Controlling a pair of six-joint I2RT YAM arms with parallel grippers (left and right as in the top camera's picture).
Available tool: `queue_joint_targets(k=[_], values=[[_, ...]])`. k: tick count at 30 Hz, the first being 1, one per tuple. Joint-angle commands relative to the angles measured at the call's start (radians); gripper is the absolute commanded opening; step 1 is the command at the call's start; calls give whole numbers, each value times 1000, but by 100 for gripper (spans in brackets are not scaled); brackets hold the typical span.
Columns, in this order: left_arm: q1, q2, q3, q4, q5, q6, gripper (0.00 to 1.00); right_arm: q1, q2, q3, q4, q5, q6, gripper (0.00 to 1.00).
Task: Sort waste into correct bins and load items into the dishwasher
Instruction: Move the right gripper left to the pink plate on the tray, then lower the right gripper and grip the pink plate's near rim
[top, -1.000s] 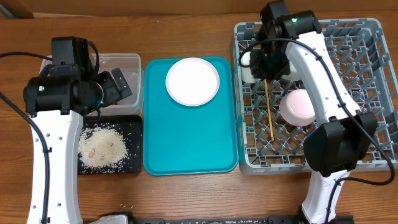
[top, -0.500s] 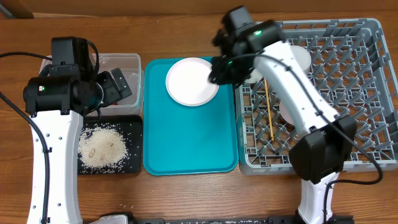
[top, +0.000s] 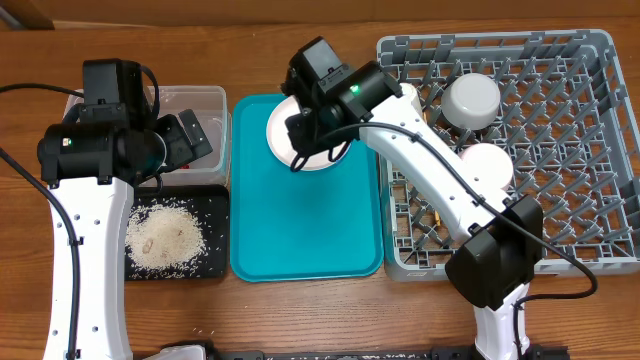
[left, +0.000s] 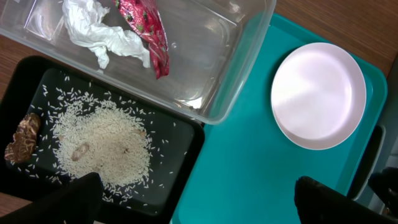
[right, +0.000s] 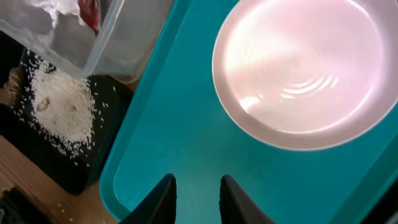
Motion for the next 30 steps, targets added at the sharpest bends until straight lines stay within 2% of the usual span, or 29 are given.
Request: queue_joint_targets(k=[1, 12, 18, 24, 30], values=[[4, -2, 9, 2, -13, -3, 100, -1, -7, -33, 37, 11, -3, 26], [4, -2, 9, 2, -13, -3, 100, -1, -6, -132, 147, 10, 3, 26], [4, -2, 9, 1, -13, -3, 100, -1, -6, -217, 311, 10, 3, 26], [4, -2, 9, 1, -13, -3, 100, -1, -6, -321, 476, 10, 4, 58], [4, -2, 9, 2, -13, -3, 100, -1, -4, -337, 518, 11, 4, 61]])
